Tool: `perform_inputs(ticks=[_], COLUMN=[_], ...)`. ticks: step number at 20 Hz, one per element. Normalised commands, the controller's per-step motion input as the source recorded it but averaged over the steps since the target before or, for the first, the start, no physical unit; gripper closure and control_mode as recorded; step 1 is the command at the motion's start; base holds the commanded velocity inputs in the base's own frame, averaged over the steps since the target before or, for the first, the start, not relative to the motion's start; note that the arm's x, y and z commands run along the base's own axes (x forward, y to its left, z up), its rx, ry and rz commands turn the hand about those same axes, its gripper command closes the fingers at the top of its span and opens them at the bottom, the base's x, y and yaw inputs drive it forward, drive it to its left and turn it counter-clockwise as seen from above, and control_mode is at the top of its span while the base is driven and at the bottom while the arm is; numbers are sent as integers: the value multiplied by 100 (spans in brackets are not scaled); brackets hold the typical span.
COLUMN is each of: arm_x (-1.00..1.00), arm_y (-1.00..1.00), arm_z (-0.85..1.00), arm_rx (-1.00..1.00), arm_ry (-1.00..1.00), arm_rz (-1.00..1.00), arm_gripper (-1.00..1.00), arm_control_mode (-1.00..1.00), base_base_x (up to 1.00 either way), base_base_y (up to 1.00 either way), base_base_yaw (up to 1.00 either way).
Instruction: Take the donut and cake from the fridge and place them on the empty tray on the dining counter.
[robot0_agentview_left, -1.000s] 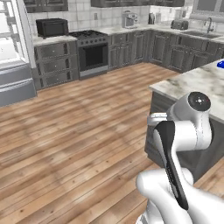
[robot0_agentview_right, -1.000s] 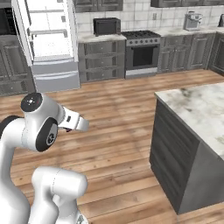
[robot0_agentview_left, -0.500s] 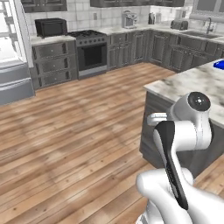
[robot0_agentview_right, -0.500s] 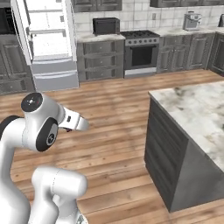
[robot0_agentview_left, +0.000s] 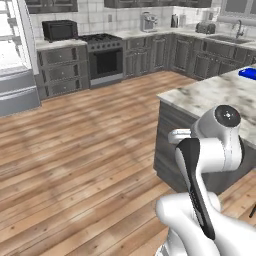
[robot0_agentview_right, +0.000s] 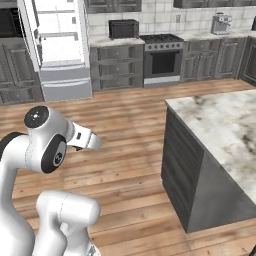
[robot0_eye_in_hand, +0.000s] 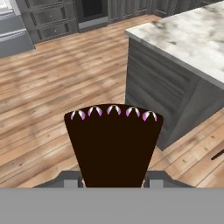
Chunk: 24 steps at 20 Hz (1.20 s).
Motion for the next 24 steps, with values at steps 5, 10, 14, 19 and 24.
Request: perform_inputs(ticks=[5,10,14,19,24], arm_x=[0,0,0,0,0], arm_y=[0,0,0,0,0], arm_z=[0,0,0,0,0], arm_rx=[0,0,0,0,0], arm_ry=[0,0,0,0,0], arm_rz=[0,0,0,0,0], arm_gripper=[100,100,100,100,100], arm_control_mode=[100,100,100,100,100], base_base_x=[-30,-29,-27,-21,-20], base_base_y=[-49,-53,-54,-55,-55], base_base_yaw=[7,7,7,8,8])
